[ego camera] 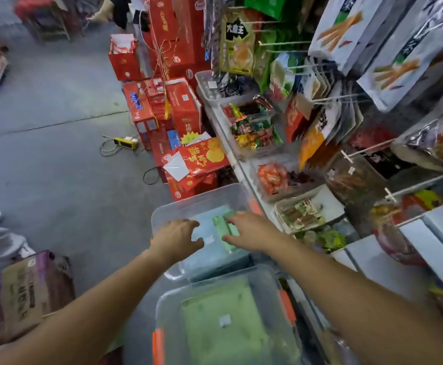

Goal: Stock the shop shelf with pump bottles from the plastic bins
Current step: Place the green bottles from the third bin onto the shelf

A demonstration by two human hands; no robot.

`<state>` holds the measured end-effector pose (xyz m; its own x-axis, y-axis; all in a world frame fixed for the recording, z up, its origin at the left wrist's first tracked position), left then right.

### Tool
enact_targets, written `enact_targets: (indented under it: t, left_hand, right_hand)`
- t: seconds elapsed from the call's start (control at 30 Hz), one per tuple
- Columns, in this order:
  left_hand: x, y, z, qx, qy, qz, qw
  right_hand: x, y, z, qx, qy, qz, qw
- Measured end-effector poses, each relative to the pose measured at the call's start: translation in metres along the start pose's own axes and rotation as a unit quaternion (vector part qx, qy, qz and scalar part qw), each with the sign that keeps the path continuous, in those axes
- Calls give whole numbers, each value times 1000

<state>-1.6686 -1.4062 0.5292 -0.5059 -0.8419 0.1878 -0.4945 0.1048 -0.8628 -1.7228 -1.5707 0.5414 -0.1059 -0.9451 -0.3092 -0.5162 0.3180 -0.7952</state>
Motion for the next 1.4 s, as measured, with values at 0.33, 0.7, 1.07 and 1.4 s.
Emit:
enact_targets:
  t: [0.33,0.7,1.07,1.4]
  left_hand:
    - [-14,110,115,-63,93,9,994]
    - [-5,198,219,-26,183,31,982]
    - [19,258,275,14,373,108,921]
    - [15,275,285,120,418,208,876]
  right_hand:
    - [70,108,108,-117,83,36,989]
    - [136,179,202,-139,129,14,982]
    - [172,225,256,-135,247,-31,959]
    - [189,250,275,-134,288,30,948]
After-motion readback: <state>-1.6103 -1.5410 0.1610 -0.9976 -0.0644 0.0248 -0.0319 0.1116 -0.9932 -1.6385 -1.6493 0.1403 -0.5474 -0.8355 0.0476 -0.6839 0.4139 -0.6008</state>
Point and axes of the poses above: each hand's wrist, its own z-axis towards the middle knuckle, its own y-axis out of the palm, x = y × z, the point moved 7 cm from there along z, towards the middle knuckle, and after that the axes turned 6 degrees about -x, right-handed, at the moved point
